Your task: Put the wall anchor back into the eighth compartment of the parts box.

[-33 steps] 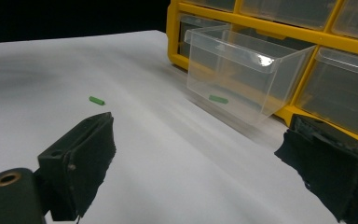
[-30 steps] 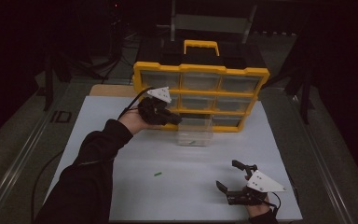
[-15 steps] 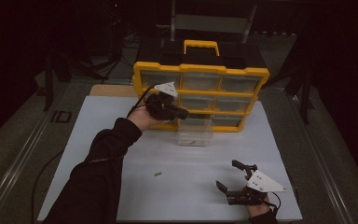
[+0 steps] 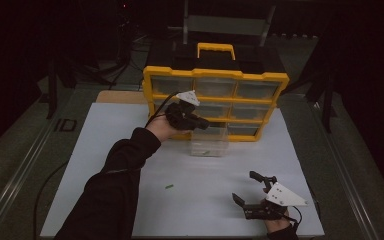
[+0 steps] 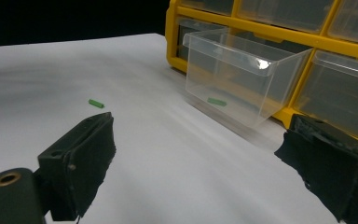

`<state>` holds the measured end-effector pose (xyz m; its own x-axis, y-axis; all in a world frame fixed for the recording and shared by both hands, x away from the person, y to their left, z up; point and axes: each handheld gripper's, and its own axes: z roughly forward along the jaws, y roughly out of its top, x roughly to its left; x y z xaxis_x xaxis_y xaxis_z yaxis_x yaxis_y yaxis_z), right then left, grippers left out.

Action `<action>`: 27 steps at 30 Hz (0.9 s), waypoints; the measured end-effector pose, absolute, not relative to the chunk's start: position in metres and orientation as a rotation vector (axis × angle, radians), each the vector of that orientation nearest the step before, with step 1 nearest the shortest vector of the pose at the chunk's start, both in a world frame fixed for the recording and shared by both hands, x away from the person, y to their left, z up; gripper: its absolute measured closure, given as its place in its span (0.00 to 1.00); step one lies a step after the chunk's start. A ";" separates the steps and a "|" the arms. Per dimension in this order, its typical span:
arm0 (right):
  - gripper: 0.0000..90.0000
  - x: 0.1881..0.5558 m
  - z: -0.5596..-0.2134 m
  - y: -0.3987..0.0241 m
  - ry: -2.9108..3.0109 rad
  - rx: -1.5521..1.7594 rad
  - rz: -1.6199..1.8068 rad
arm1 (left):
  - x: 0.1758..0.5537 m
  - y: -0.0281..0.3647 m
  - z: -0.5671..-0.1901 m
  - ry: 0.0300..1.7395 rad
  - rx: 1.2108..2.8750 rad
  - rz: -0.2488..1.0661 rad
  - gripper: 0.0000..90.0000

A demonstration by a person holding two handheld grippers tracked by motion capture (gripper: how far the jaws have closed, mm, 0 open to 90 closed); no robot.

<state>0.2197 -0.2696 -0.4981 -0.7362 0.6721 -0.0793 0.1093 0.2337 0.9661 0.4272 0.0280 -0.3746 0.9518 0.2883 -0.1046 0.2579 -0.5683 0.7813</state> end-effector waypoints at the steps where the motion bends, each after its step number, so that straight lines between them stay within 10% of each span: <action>1: 0.09 0.220 -0.498 -0.270 2.024 0.717 1.526 | 0.428 0.026 -0.376 0.383 2.207 0.045 0.93; 27: 0.09 0.220 -0.498 -0.270 2.026 0.713 1.525 | 0.433 0.009 -0.410 0.466 2.333 0.023 0.93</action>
<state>0.2198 -0.2698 -0.4980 -0.7365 0.6718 -0.0798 0.1089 0.2342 0.9661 0.4333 0.0088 -0.4098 0.9338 0.3376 -0.1187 0.3241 -0.6571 0.6806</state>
